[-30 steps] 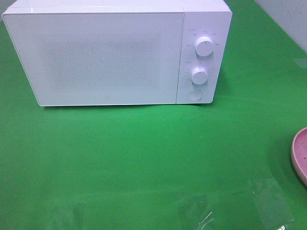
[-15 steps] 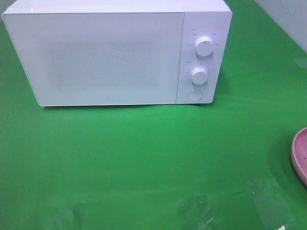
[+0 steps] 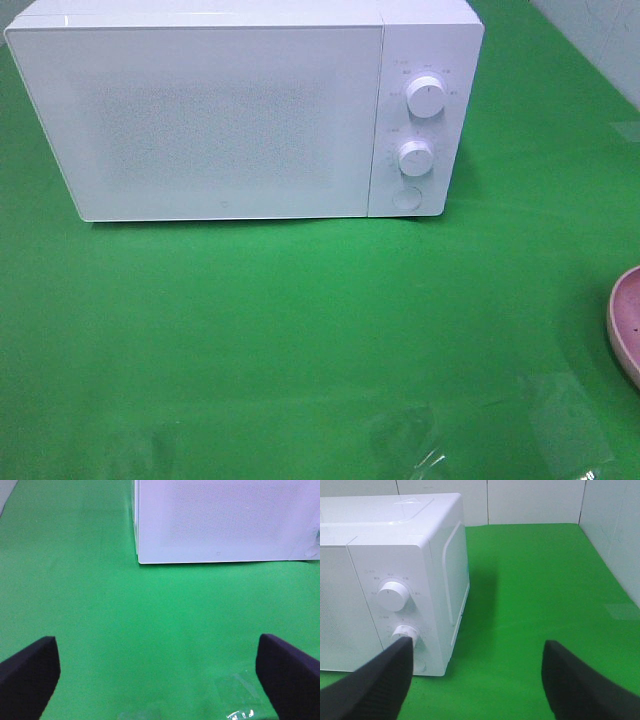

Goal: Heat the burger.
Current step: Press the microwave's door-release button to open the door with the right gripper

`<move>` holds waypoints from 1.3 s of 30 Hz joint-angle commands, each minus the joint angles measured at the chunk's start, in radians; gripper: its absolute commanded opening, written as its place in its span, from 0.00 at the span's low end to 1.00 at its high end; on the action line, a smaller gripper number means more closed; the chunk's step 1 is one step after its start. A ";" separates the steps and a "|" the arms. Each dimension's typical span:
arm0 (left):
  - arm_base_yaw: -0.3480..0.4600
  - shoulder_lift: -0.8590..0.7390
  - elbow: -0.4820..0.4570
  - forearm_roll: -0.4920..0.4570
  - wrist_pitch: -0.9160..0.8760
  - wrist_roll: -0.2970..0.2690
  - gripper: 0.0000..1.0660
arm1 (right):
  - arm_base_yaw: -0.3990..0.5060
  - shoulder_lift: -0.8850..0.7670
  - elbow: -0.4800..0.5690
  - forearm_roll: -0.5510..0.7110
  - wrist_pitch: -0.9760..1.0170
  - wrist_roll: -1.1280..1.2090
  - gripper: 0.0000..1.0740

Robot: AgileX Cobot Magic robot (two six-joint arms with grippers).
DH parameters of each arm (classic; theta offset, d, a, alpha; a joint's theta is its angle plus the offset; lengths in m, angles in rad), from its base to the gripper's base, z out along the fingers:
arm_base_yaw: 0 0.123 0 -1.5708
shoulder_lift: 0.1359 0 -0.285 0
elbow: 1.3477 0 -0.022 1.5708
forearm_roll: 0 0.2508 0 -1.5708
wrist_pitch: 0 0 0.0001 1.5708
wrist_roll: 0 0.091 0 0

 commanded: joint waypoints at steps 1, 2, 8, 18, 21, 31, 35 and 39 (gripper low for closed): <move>0.002 -0.018 0.001 0.001 -0.009 0.003 0.94 | -0.004 0.027 0.002 0.003 -0.039 0.000 0.64; 0.002 -0.018 0.001 0.001 -0.009 0.003 0.94 | -0.004 0.042 0.002 0.003 -0.047 0.000 0.64; 0.002 -0.018 0.001 0.001 -0.009 0.003 0.94 | -0.004 0.166 0.002 0.003 -0.160 -0.003 0.69; 0.002 -0.018 0.001 0.001 -0.009 0.003 0.94 | -0.001 0.370 0.002 0.186 -0.368 -0.176 0.69; 0.002 -0.018 0.001 0.001 -0.009 0.003 0.94 | 0.036 0.422 0.002 0.281 -0.435 -0.265 0.69; 0.002 -0.018 0.001 0.001 -0.009 0.003 0.94 | 0.342 0.636 0.002 0.654 -0.734 -0.569 0.69; 0.002 -0.018 0.001 0.001 -0.009 0.003 0.94 | 0.451 0.707 0.002 0.756 -0.842 -0.580 0.69; 0.002 -0.018 0.001 0.001 -0.009 0.003 0.94 | 0.548 0.770 0.002 0.830 -0.896 -0.579 0.69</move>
